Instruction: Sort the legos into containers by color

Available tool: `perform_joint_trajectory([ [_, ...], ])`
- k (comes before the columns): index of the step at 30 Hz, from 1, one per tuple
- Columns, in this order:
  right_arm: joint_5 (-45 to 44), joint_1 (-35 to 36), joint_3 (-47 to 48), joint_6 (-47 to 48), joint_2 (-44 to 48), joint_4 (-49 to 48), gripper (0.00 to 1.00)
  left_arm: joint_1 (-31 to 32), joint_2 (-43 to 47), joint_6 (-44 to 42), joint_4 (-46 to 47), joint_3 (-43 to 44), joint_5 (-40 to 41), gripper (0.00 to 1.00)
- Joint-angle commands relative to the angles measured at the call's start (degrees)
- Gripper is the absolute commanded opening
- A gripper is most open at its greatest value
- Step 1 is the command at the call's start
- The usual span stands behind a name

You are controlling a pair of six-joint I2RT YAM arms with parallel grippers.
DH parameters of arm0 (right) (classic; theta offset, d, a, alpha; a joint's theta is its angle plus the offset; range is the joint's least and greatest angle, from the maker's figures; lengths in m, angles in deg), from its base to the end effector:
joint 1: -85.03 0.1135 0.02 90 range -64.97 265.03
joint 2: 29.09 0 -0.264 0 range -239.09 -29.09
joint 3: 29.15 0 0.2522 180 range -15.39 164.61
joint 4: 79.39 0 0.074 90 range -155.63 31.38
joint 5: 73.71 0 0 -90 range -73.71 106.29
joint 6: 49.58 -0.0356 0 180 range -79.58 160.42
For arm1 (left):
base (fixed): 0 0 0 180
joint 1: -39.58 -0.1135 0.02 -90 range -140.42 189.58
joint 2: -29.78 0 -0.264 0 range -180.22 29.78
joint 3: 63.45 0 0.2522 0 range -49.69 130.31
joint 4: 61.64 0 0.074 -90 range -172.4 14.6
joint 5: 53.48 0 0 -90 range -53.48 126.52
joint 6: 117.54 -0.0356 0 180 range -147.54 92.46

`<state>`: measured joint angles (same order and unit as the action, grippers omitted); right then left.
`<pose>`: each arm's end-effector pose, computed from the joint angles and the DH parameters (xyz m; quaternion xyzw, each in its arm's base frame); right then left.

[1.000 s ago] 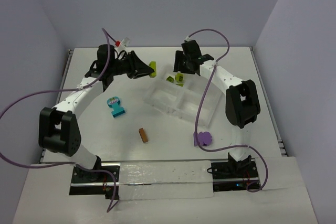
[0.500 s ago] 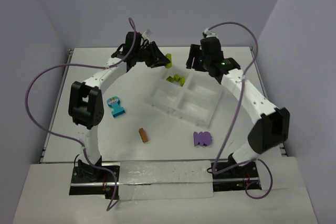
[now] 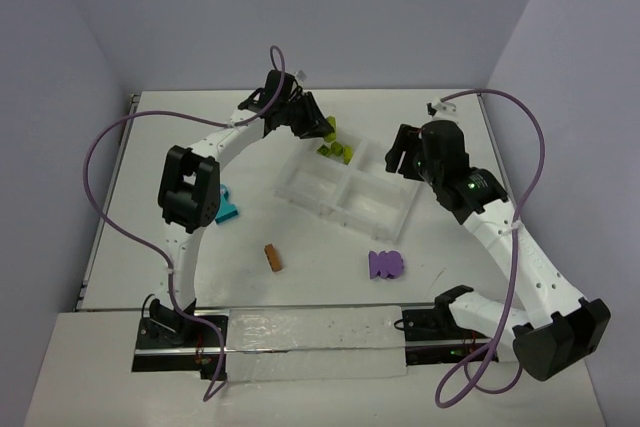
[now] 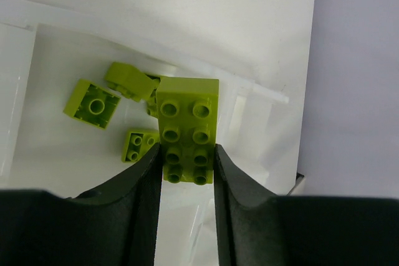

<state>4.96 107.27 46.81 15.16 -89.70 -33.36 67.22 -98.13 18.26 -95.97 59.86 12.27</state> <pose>0.2130 0.0796 0.3547 0.0716 0.8631 0.1198 0.4853 0.4507 -0.2525 0.2347 -0.0498 0.8854 -0.4039 0.2245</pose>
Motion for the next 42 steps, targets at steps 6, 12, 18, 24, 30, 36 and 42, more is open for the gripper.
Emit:
perform_joint_trajectory([
  [6,-3.9,-0.2,-1.0,-0.3,3.0,2.5,0.7,0.5,1.6,-1.5,0.1,0.1,0.8,0.89],
  [12,-5.0,-0.1,-0.7,0.0,5.4,5.2,0.7,0.9,4.5,-2.8,-1.4,-0.2,2.2,0.91],
  [18,-2.4,-0.1,-4.1,-2.0,10.3,9.1,0.7,2.0,12.9,-6.0,-5.9,-1.1,6.6,0.91],
  [24,6.2,2.1,-10.4,-5.0,12.6,15.7,0.67,2.5,26.8,-7.4,-9.1,-11.8,13.2,0.93],
  [30,-1.4,16.9,-15.8,-12.4,14.8,14.6,0.68,2.5,43.7,-8.0,-13.9,-27.8,23.7,0.99],
  [36,-5.6,26.4,-15.3,-14.2,8.5,10.4,0.69,2.6,55.7,-3.4,-21.9,-41.8,34.1,0.99],
  [42,-9.1,33.5,-12.0,-13.3,1.4,5.3,0.7,2.8,68.3,5.3,-27.2,-51.5,40.9,0.99],
])
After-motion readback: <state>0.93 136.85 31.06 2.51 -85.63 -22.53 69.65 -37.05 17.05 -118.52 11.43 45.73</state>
